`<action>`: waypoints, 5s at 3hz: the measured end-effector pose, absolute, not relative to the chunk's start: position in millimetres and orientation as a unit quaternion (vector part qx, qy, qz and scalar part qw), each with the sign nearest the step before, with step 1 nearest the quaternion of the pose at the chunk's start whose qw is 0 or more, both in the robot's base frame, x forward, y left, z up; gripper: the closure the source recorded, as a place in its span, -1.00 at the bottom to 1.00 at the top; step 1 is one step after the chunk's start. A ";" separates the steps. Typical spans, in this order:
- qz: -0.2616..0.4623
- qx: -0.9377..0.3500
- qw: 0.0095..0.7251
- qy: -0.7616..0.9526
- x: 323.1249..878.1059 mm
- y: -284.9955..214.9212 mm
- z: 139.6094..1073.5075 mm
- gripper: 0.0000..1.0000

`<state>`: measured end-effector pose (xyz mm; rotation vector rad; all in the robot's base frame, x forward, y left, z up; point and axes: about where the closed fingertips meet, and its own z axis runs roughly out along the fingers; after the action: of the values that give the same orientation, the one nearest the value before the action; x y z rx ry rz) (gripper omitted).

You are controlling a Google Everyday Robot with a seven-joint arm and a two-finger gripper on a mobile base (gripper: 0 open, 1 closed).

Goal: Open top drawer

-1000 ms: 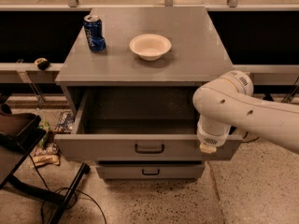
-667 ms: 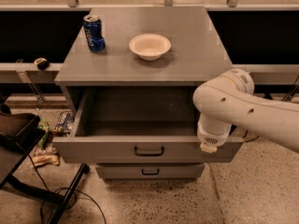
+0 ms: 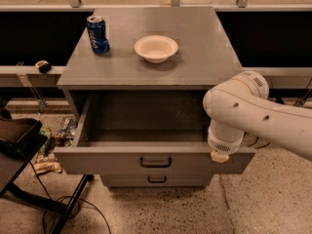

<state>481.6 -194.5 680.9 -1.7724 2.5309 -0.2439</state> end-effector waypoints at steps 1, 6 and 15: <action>-0.083 -0.567 0.013 0.819 470.8 -200.0 682.3 1.00; -0.088 -0.559 -0.001 0.824 449.4 -207.8 684.3 -0.93; -0.058 -0.544 -0.042 0.836 412.2 -226.8 680.8 1.00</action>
Offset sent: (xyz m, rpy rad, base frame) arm -0.3263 -0.1143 0.0597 -0.3375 0.2204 -0.3019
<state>412.2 -226.8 680.8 -1.7556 2.6989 -0.1869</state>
